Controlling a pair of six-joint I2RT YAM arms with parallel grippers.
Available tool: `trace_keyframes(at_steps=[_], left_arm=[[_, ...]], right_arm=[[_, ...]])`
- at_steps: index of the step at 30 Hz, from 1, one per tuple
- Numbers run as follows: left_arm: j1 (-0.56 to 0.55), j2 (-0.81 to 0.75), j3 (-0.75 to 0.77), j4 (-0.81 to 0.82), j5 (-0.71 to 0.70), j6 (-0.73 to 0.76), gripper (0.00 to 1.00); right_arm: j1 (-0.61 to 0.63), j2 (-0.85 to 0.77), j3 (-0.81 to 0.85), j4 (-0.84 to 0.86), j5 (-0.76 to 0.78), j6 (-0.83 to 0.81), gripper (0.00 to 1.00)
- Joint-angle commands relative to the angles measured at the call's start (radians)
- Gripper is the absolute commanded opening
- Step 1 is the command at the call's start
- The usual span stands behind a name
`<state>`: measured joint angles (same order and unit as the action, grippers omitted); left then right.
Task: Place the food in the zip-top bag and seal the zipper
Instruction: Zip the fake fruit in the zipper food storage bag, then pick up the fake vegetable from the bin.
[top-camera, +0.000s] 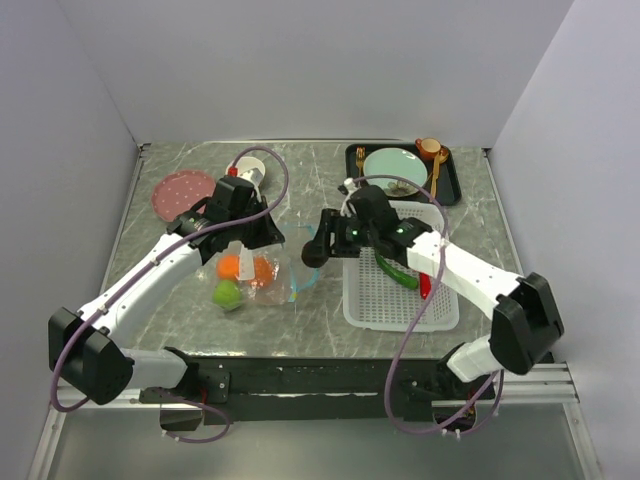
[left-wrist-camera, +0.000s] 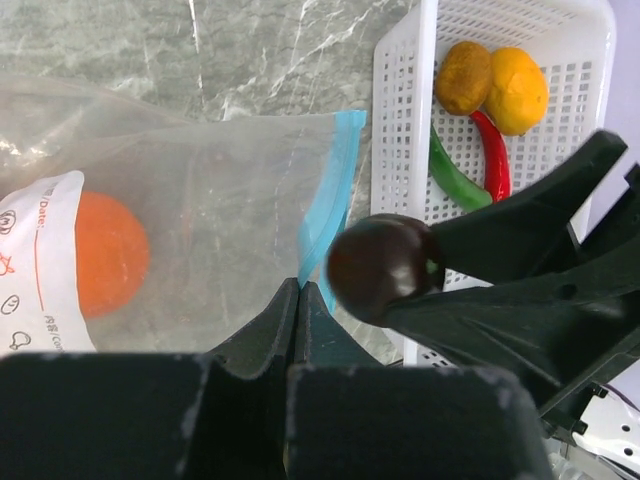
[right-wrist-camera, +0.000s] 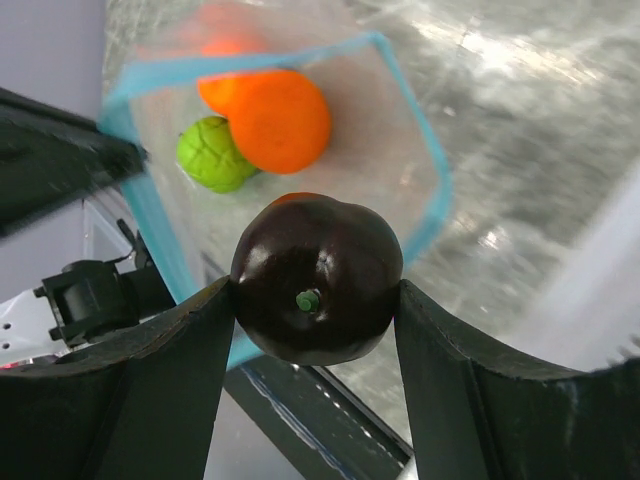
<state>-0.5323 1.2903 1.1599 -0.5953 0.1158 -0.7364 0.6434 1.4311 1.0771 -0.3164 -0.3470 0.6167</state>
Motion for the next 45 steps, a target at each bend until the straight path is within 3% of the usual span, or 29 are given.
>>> trace_keyframes(at_steps=[1,11,14,15,19,23,28,31,36,40,45], left_arm=[[0.0,-0.043,0.006,-0.015,-0.016,0.019,0.01],[0.0,-0.063,0.043,-0.032,-0.05,0.011,0.01],[0.0,-0.069,0.05,-0.049,-0.076,0.008,0.01],[0.0,-0.075,0.05,-0.05,-0.087,0.003,0.01],[0.0,-0.105,0.049,-0.046,-0.113,0.005,0.01],[0.0,-0.109,0.057,-0.055,-0.113,0.003,0.01],[0.0,-0.114,0.047,-0.051,-0.113,0.0,0.01],[0.002,-0.109,0.043,-0.041,-0.113,-0.004,0.01],[0.0,-0.106,0.043,-0.012,-0.111,-0.008,0.01],[0.0,-0.089,0.05,-0.023,-0.113,-0.003,0.01],[0.0,-0.097,0.024,-0.014,-0.113,-0.011,0.01]], right_arm=[[0.027,0.066,0.131,0.033,-0.001,-0.014,0.43],[0.052,0.175,0.237,-0.004,-0.012,-0.038,0.57],[0.061,0.199,0.273,-0.021,0.002,-0.04,0.67],[0.064,0.198,0.277,-0.023,0.031,-0.032,0.79],[0.068,0.106,0.198,0.091,0.072,-0.011,1.0],[0.068,0.022,0.165,0.084,0.225,-0.009,1.0],[0.047,-0.08,0.179,-0.085,0.671,0.041,1.0],[0.029,-0.106,0.181,-0.193,0.795,0.055,1.0],[-0.03,-0.11,0.083,-0.196,0.777,-0.083,1.0],[-0.138,-0.026,0.084,-0.352,0.743,0.003,1.0],[-0.234,-0.024,-0.018,-0.262,0.634,-0.005,1.0]])
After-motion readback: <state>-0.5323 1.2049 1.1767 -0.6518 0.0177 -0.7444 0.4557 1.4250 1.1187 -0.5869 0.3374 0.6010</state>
